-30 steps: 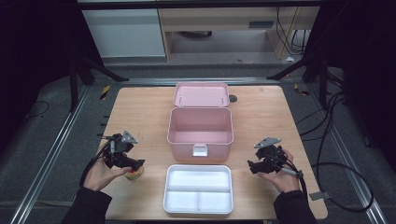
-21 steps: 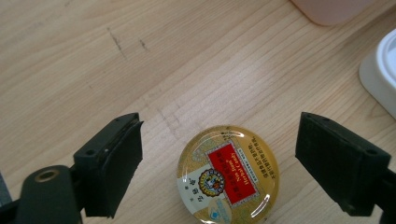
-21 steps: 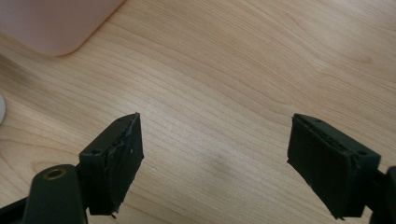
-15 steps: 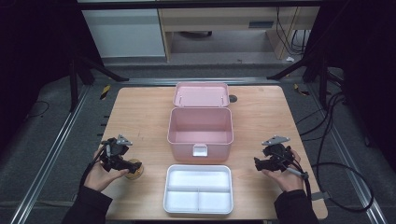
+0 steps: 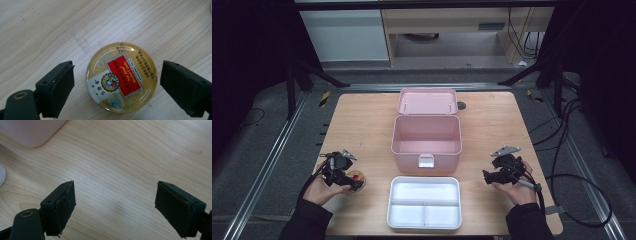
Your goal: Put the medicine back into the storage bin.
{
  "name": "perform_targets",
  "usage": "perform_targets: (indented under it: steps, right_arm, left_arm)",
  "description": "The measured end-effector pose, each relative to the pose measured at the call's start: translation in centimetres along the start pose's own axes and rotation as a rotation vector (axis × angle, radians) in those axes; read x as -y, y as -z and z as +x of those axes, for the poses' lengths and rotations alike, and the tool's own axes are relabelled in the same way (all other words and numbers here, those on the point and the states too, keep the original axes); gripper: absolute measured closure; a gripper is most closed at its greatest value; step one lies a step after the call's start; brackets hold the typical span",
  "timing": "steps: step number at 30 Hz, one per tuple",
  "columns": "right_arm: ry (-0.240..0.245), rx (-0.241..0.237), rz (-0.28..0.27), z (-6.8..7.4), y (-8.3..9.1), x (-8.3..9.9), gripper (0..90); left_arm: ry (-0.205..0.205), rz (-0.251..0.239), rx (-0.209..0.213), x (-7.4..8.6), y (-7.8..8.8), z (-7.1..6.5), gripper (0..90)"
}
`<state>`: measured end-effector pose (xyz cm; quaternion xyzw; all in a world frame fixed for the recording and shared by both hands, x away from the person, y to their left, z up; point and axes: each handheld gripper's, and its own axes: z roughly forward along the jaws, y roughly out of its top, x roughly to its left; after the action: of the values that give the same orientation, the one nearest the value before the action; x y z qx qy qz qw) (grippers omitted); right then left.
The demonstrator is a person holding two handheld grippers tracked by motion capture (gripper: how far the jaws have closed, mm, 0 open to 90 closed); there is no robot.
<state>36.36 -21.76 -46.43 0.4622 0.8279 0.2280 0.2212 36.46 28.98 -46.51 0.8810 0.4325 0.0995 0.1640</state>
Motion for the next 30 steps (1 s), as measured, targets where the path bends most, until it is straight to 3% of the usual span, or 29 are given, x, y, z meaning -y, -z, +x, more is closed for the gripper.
perform_targets:
  steps: [10,19,25,30]
  right_arm:
    - [0.022,-0.017,0.018,0.3,-0.4,0.1,17.4]
    - [0.025,-0.020,0.016,0.4,-0.3,0.1,17.9]
    - [0.027,-0.025,0.012,0.4,-0.2,0.1,18.4]
    - [0.023,-0.025,0.015,0.2,-0.2,0.2,18.7]
  left_arm:
    - [-0.010,0.076,0.036,-0.2,-1.5,0.2,19.1]
    - [-0.002,0.118,0.027,-0.7,-1.7,0.0,19.9]
    - [0.023,0.059,0.030,-1.3,0.3,0.1,20.0]
    - [0.002,0.018,0.046,-2.2,2.4,-0.2,20.1]
